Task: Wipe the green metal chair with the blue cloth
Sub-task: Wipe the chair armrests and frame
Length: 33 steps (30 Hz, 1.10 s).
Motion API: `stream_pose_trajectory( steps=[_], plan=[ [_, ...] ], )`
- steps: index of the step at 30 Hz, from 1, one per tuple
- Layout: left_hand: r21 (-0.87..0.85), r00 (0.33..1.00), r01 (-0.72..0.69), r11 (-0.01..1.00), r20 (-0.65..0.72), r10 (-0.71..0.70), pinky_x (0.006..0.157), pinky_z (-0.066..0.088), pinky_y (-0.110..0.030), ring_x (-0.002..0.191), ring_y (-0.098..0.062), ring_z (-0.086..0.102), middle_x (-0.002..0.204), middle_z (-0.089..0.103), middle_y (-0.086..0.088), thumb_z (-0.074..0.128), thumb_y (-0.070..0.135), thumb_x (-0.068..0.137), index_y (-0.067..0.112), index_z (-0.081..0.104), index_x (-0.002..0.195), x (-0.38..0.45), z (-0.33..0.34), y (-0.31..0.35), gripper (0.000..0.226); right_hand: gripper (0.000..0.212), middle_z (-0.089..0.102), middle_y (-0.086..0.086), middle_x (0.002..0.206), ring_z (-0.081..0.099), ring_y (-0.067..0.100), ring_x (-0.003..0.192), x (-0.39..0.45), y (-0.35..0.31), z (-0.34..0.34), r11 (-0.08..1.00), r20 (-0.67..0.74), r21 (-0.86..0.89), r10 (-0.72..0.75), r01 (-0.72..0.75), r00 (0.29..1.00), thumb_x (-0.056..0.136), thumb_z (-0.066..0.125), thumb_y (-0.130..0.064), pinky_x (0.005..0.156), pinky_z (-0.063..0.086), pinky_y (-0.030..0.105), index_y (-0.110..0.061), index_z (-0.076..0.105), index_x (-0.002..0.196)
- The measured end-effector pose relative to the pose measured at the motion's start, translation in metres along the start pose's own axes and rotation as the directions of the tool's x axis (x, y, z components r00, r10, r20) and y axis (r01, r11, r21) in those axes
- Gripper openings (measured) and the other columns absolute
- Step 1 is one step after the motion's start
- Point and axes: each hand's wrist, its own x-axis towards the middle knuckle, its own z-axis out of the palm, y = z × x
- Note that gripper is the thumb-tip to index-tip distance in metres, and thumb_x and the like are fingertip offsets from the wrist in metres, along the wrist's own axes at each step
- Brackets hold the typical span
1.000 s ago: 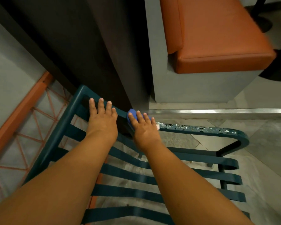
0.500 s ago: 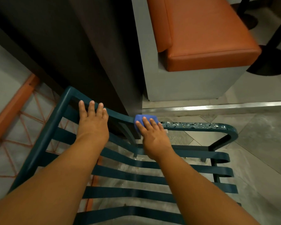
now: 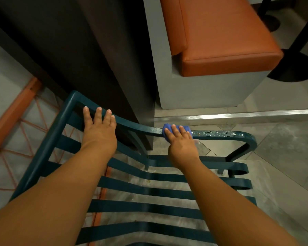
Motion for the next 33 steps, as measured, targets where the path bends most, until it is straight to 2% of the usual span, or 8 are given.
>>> stream_pose_trajectory(
  steps=[3,8,10,14,19,26,30,33],
  plan=[
    [-0.001,1.0,-0.003,1.0,0.012,0.003,0.106,-0.014,-0.068,0.142,-0.038,-0.019,0.158,-0.019,-0.009,0.048,0.014,0.089,0.012,-0.012,0.149,0.0,-0.002,0.001,0.085,0.071,-0.002,0.007,0.161,-0.008,0.033,0.146,0.016,-0.028,-0.003,0.987,0.035,0.064,0.142,-0.144,0.989,0.094,0.043,-0.013,0.116,0.0,0.05,-0.022,0.005,0.153],
    [0.002,0.999,0.017,1.0,0.042,-0.017,0.104,-0.015,-0.069,0.142,-0.039,-0.02,0.157,-0.02,-0.009,0.055,0.014,0.086,0.012,-0.014,0.148,0.001,-0.002,0.003,0.093,0.076,-0.01,-0.001,0.16,-0.015,0.026,0.145,0.01,-0.029,0.013,0.985,0.029,0.08,-0.157,0.154,0.987,0.094,0.044,-0.009,0.114,-0.01,0.041,-0.029,-0.001,0.152],
    [-0.006,0.999,0.013,1.0,0.036,-0.013,0.104,-0.015,-0.069,0.142,-0.038,-0.02,0.157,-0.021,-0.009,0.054,0.016,0.087,0.013,-0.014,0.148,0.001,0.0,0.002,0.092,0.076,-0.01,-0.003,0.16,-0.014,0.023,0.146,0.006,-0.014,0.012,0.987,0.015,0.05,-0.154,0.153,0.988,0.095,0.044,-0.009,0.113,-0.009,0.04,-0.032,-0.001,0.152],
    [-0.017,0.999,0.009,1.0,0.044,-0.008,0.103,-0.017,-0.069,0.141,-0.038,-0.022,0.157,-0.023,-0.008,0.055,0.017,0.087,0.013,-0.016,0.148,0.001,0.003,0.0,0.093,0.074,-0.008,0.003,0.161,-0.012,0.029,0.146,0.011,-0.028,0.001,0.993,0.033,0.103,0.057,-0.061,0.998,0.094,0.044,-0.009,0.116,-0.002,0.047,-0.024,0.002,0.153],
    [-0.013,0.998,0.018,1.0,0.065,-0.018,0.102,-0.017,-0.069,0.141,-0.039,-0.022,0.156,-0.024,-0.009,0.056,0.015,0.086,0.011,-0.018,0.147,0.0,-0.001,0.005,0.096,0.074,-0.009,-0.003,0.16,-0.015,0.024,0.146,0.004,-0.016,0.008,0.991,0.015,0.044,-0.126,0.126,0.992,0.095,0.042,-0.009,0.109,-0.014,0.039,-0.031,-0.001,0.152],
    [0.001,0.998,0.025,1.0,0.062,-0.025,0.104,-0.016,-0.068,0.142,-0.04,-0.019,0.157,-0.02,-0.01,0.055,0.018,0.086,0.011,-0.015,0.148,0.001,-0.004,0.008,0.093,0.076,0.002,0.002,0.161,-0.003,0.029,0.147,0.012,-0.015,-0.008,0.999,0.052,0.038,-0.011,0.009,0.999,0.091,0.048,-0.009,0.116,0.0,0.047,-0.027,0.007,0.152],
    [-0.003,0.997,0.036,0.999,0.068,-0.035,0.104,-0.015,-0.069,0.142,-0.04,-0.018,0.158,-0.018,-0.011,0.054,0.018,0.087,0.011,-0.012,0.149,0.001,-0.007,0.011,0.091,0.082,0.005,0.004,0.161,0.001,0.03,0.147,0.011,-0.012,-0.012,0.999,0.069,0.036,-0.019,0.016,0.997,0.089,0.055,-0.009,0.116,0.008,0.048,-0.024,0.004,0.152],
    [-0.008,0.997,0.037,0.999,0.063,-0.037,0.105,-0.014,-0.068,0.142,-0.04,-0.017,0.158,-0.018,-0.012,0.051,0.019,0.089,0.01,-0.011,0.149,0.0,-0.008,0.013,0.087,0.087,0.022,0.007,0.157,0.017,0.031,0.144,0.011,-0.007,-0.015,0.996,0.009,0.075,-0.055,0.054,0.998,0.082,0.066,-0.01,0.116,0.018,0.047,-0.017,0.013,0.15]
  ],
)
